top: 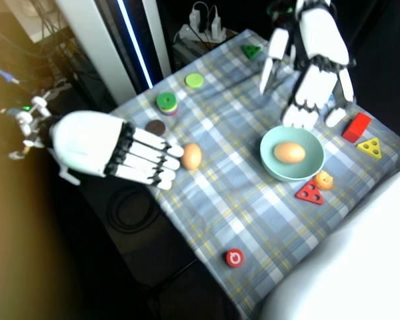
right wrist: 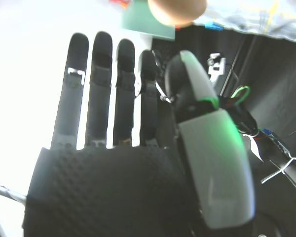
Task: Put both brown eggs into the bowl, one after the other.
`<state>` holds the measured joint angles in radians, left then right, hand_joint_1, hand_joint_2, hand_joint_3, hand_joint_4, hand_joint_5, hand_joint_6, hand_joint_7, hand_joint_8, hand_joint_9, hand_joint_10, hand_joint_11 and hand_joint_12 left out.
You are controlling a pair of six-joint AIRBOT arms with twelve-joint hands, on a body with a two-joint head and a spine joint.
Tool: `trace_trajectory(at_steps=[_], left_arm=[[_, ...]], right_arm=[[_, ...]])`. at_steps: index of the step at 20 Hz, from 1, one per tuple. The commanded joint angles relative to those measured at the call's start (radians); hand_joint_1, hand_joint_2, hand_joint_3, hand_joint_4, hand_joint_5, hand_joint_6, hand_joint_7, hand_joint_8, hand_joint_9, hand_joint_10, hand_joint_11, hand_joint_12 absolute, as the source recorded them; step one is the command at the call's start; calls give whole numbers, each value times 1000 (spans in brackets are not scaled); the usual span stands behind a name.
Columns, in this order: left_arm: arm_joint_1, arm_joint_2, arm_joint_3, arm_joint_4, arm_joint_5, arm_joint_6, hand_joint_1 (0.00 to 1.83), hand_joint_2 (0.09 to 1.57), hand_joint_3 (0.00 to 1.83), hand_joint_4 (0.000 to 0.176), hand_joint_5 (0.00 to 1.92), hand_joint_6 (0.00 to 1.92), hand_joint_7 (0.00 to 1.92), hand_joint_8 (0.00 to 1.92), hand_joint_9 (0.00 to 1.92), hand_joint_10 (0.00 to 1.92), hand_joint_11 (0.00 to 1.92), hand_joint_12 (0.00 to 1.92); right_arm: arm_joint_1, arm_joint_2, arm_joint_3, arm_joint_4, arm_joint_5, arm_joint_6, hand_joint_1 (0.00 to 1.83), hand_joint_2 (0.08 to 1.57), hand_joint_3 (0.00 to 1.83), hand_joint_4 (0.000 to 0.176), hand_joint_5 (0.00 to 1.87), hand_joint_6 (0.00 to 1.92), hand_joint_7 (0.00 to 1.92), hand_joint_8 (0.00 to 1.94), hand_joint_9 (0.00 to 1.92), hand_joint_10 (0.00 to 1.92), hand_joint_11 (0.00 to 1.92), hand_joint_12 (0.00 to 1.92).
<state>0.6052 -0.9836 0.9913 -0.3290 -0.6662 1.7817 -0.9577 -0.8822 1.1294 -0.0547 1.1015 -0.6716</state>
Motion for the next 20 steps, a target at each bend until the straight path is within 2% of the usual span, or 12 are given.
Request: trace_trajectory(at_steps=[1,3,4,6,7,9,13,15,16,17,19,20], left_arm=[[15,32,-21,35,-213,-49,611,964,0,131,395,0,445,0,439,0,0,740],[109,112,-82,75,-310,-183,749,880,0,139,372,0,393,1,358,1,0,724],[115,116,-84,76,-314,-189,847,860,0,99,383,3,399,2,364,3,0,689],[146,141,-92,85,-335,-248,820,881,5,83,383,1,378,0,365,2,0,679],[148,145,-92,86,-331,-251,826,882,3,69,400,4,379,1,372,3,0,717],[145,144,-90,89,-332,-251,788,898,2,91,402,0,421,5,426,10,0,813],[146,144,-92,95,-332,-251,803,891,0,92,428,8,460,10,461,11,0,862],[145,144,-94,98,-332,-251,759,895,0,77,440,4,493,7,492,10,0,924],[145,144,-94,98,-334,-251,753,893,0,85,436,1,493,5,492,8,0,930],[145,144,-94,98,-334,-251,753,900,2,72,448,6,498,6,503,12,0,930],[145,144,-94,98,-333,-251,777,893,0,69,444,1,506,3,513,7,0,890],[145,144,-94,98,-332,-251,747,899,1,80,434,0,506,1,503,1,0,869]], right_arm=[[26,-6,13,0,68,12,873,1091,0,0,526,1,574,0,544,0,416,278],[87,-32,42,-57,-4,29,925,1056,4,0,528,0,542,2,534,1,401,338],[92,-34,45,-62,-10,30,922,1054,2,0,523,0,526,0,512,0,321,452],[125,-54,72,-103,-61,63,953,1048,1,0,526,0,531,2,504,4,265,557],[137,-68,91,-129,-84,93,965,1052,2,13,510,0,529,1,503,3,267,560],[148,-76,100,-150,-108,103,898,1074,4,0,501,0,503,0,468,0,262,459],[189,-104,125,-220,-189,118,994,1089,0,0,557,0,579,0,604,0,504,308],[195,-115,132,-235,-197,128,973,1116,0,0,568,4,608,3,655,1,479,580],[202,-123,136,-244,-204,128,1003,1100,1,13,590,0,620,0,683,1,496,666],[209,-129,139,-253,-212,128,1037,1091,1,19,605,0,650,0,747,6,516,805],[222,-139,144,-267,-224,128,1095,1086,0,0,659,2,747,5,871,23,597,970],[227,-144,148,-273,-230,128,1085,1104,2,2,703,4,861,33,1002,86,659,1189]])
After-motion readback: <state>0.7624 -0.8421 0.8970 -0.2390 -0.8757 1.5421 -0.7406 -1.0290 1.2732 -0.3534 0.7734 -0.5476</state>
